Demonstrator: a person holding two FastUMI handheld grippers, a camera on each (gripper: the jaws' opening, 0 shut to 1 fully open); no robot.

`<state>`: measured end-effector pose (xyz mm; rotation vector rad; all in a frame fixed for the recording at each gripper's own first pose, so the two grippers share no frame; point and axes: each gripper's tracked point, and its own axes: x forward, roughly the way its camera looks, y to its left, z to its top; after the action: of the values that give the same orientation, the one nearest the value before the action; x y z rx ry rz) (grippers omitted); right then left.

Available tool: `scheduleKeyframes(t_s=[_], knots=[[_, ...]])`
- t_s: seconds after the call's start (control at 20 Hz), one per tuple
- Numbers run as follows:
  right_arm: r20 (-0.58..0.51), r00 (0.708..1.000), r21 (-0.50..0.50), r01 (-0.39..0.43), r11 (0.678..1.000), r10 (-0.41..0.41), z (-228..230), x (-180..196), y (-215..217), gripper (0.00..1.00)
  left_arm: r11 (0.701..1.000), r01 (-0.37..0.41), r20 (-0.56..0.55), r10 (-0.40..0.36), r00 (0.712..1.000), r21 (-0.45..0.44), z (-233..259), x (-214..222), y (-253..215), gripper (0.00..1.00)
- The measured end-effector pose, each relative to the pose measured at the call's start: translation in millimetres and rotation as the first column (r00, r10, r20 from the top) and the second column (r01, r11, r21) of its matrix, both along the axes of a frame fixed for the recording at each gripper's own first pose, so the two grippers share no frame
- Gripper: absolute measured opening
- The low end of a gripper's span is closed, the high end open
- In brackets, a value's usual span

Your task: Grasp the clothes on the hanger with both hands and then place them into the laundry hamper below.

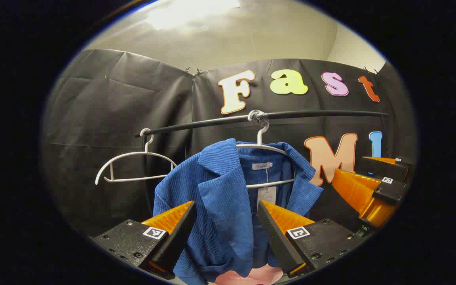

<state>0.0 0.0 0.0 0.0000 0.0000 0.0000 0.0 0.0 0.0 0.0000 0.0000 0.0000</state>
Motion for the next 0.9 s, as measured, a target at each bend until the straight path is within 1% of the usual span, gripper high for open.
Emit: scheduleKeyframes(t_s=[0.3,0.4,0.45,0.5,0.7,0.9], knots=[[-0.001,1.0,0.0,-0.004,1.0,0.004,0,2,-2,0.97,1.0,0.0,-0.006,0.0,1.0,0.005,-4,5,-3,0.92],[-0.003,1.0,-0.002,-0.004,1.0,0.004,-1,3,-3,0.97,1.0,-0.001,-0.018,0.001,1.0,0.011,-9,7,-5,0.95],[-0.004,1.0,-0.003,-0.005,1.0,0.005,0,4,-2,0.96,1.0,-0.003,-0.024,0.004,1.0,0.013,-11,8,-5,0.95],[-0.006,1.0,-0.003,-0.006,1.0,0.006,-1,5,-2,0.96,1.0,-0.005,-0.026,0.005,1.0,0.014,-12,9,-5,0.92],[-0.012,1.0,-0.007,-0.012,1.0,0.012,-3,7,-1,0.97,1.0,-0.02,-0.042,0.02,0.999,0.015,-18,12,-3,0.92],[-0.028,0.999,-0.014,-0.016,1.0,0.015,-8,12,1,0.97,0.999,-0.038,-0.076,0.04,0.996,0.022,-36,21,-1,0.92]])
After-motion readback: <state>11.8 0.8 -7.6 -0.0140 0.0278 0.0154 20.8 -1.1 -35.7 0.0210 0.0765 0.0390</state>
